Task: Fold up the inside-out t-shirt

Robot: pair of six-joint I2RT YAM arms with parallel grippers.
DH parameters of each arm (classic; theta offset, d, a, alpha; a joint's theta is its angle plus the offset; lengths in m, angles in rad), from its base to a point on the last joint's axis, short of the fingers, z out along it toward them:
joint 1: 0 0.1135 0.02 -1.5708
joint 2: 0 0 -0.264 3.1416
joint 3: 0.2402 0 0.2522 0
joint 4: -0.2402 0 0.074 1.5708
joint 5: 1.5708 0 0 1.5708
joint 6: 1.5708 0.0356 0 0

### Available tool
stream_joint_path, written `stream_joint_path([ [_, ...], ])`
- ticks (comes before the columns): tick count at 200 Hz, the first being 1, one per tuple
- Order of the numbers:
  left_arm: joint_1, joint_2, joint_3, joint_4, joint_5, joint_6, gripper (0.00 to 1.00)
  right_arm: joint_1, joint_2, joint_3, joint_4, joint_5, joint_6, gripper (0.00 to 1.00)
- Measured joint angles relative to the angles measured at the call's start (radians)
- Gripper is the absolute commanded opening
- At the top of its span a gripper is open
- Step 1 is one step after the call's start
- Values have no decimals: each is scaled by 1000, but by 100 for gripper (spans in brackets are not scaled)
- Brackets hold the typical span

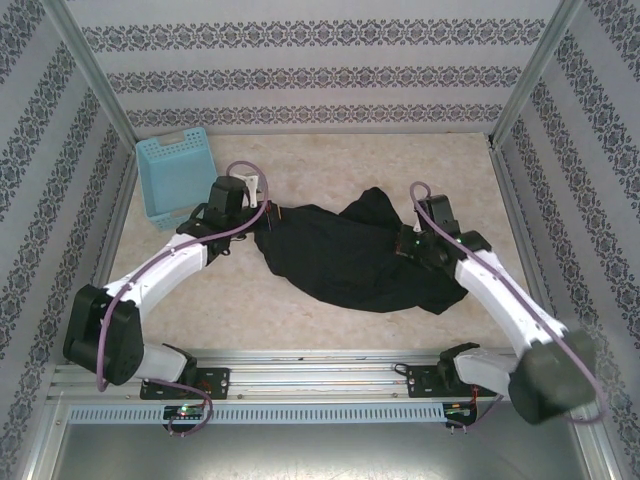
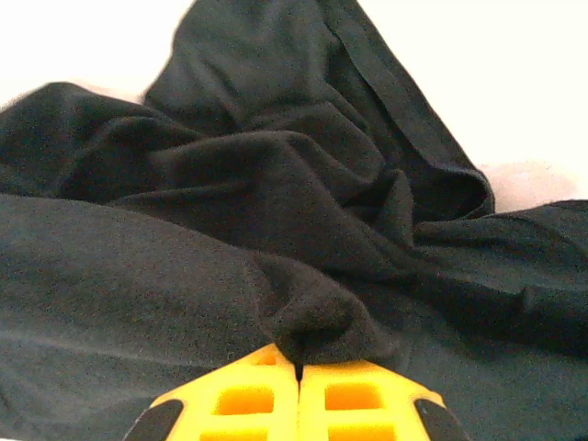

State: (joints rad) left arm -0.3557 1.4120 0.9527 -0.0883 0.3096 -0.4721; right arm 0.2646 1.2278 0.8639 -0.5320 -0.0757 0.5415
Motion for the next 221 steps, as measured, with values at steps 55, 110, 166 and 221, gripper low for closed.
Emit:
stream_joint_path([
  [55,50,169,17,-19,5,-19,0,-119,340,96,142,-108,-45,36],
  [110,55,224,52,-27,27,-30,0,-150,235,34,227,-203,-54,48],
  [166,55,231,53,-27,31,-34,0,-117,200,-40,245,-219,-48,47],
  [221,55,231,53,-27,33,-36,0,-90,270,-42,254,-198,-40,26],
])
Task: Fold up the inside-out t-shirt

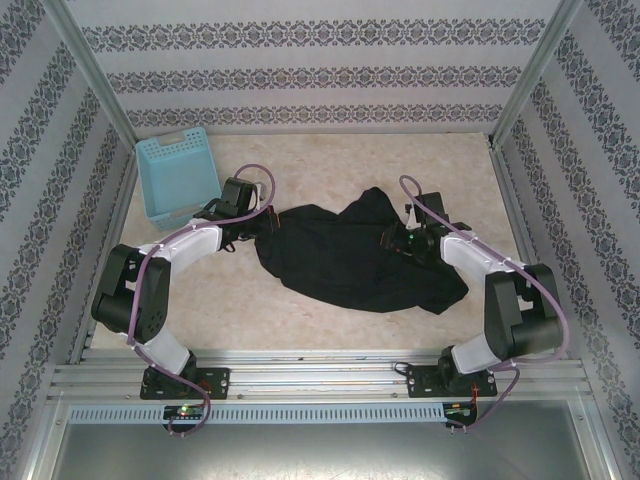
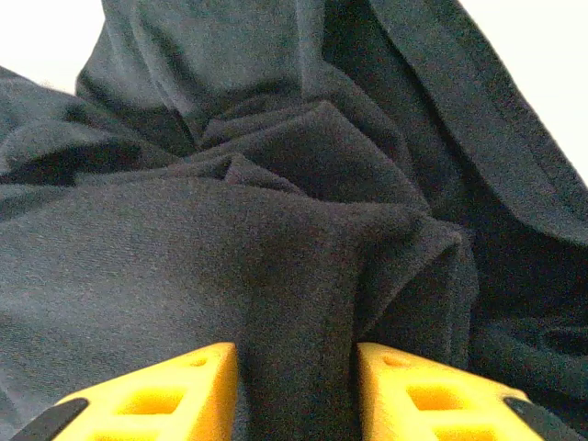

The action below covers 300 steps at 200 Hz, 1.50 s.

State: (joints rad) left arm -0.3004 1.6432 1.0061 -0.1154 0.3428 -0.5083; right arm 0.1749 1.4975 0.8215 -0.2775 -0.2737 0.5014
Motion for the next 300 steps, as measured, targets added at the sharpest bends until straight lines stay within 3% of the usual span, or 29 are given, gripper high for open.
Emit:
stream_joint_path([
  [20,0,0,0,0,2,-3,0,3,-8,3,-16,20,-3,7],
  [35,1,-3,0,0,3,-6,0,12,-39,18,-64,45,-12,0],
  [61,11,-56,2,-1,12,-18,0,40,-164,100,-180,99,-47,0],
  [101,49,-255,65,9,11,-24,0,59,-407,299,-288,132,-101,0],
  [137,47,-400,71,88,21,-24,0,59,-497,326,-308,130,-113,0],
  [191,38,-162,92,89,82,-43,0,10,-413,162,-307,159,-104,0],
  [232,-11,57,231,23,101,-42,0,-78,-256,135,-271,174,-105,0],
  [268,-23,158,320,6,101,-42,0,-88,-98,137,-242,214,-105,16],
  [300,-25,247,414,-20,98,-42,0,-87,-60,160,-243,277,-108,51],
])
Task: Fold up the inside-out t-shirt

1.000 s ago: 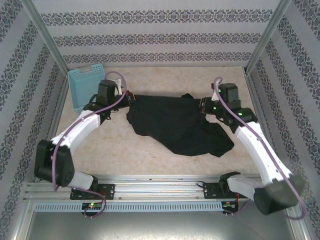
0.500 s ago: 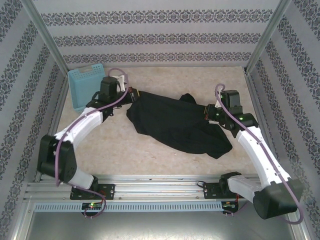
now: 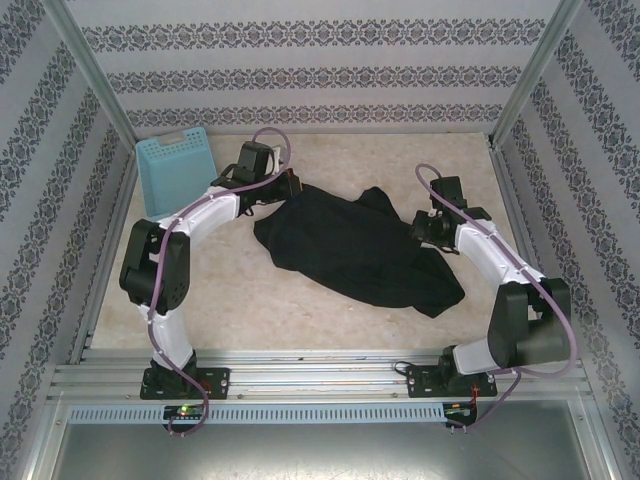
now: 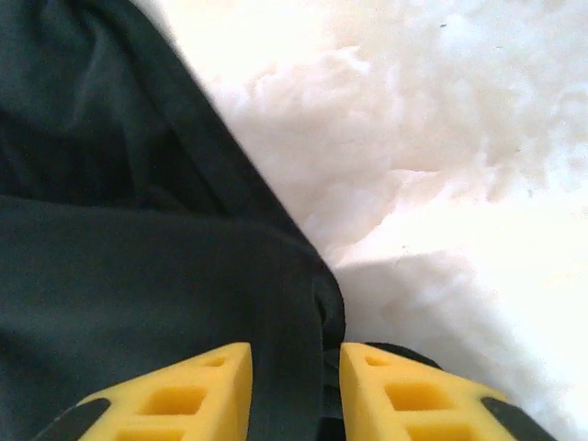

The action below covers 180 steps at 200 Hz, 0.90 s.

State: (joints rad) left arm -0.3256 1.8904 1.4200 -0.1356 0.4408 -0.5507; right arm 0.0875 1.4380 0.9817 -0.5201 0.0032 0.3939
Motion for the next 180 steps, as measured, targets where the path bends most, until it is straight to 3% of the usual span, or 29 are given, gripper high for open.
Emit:
stream_joint_path([
  [33,-3,45,39,-21,1,11,0,60,-3,37,46,29,-42,74],
  [60,-10,44,37,-20,3,22,0,161,11,59,161,-77,-99,83],
  [124,-16,-98,-111,45,13,23,0,232,296,211,402,-347,-253,89],
  [180,-16,-196,-164,119,42,24,0,285,420,342,415,-403,-333,88],
])
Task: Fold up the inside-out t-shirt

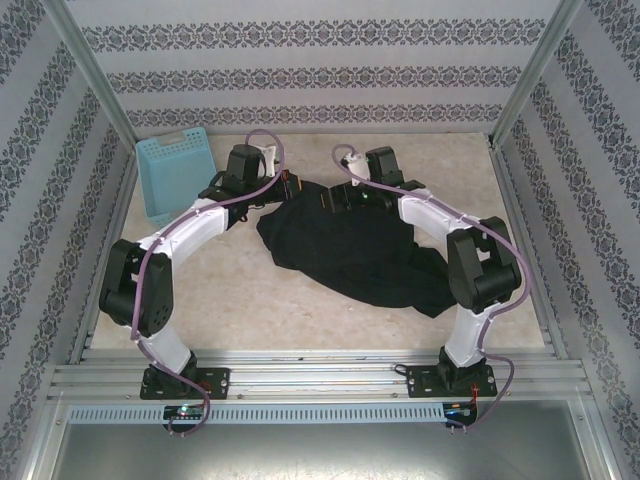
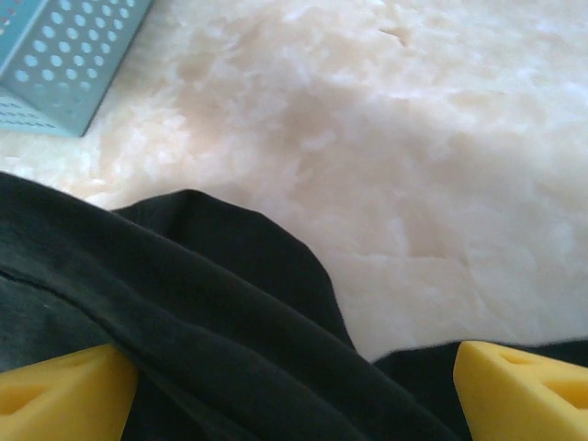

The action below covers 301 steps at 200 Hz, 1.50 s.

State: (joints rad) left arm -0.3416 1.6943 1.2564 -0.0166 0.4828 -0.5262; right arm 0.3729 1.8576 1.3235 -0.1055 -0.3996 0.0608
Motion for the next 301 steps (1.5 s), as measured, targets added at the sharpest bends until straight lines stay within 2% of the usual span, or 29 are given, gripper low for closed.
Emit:
stream_joint_path([
  [31,-5,0,-3,3,11,2,0,37,12,39,-5,-13,-30,75],
  [57,-5,0,-3,3,11,8,0,47,13,41,-13,-23,-49,51],
  [82,-5,-1,-5,3,10,14,0,46,13,41,-26,-31,-45,20],
  [103,-5,-1,-5,1,-5,23,0,46,11,41,-36,-35,-45,0],
  [113,-5,-1,1,-15,-18,29,1,47,5,41,-42,-35,-38,0],
  [136,-5,5,58,-89,-62,42,21,50,-40,42,-71,3,-13,0],
  [158,-5,-6,88,-114,-124,50,41,43,-121,87,-162,92,48,0],
  [201,-35,-154,-27,-150,-282,26,64,-13,-273,292,-282,253,230,0],
  [222,-172,-269,-116,-153,-384,29,69,-32,-290,432,-343,331,296,0],
  [249,-352,-320,-195,-86,-422,28,77,-30,-288,575,-419,411,349,0],
  [288,-475,-211,-241,20,-431,12,82,-14,-250,788,-529,491,360,0],
  [301,-504,-156,-241,68,-431,5,87,-6,-232,861,-562,516,360,0],
])
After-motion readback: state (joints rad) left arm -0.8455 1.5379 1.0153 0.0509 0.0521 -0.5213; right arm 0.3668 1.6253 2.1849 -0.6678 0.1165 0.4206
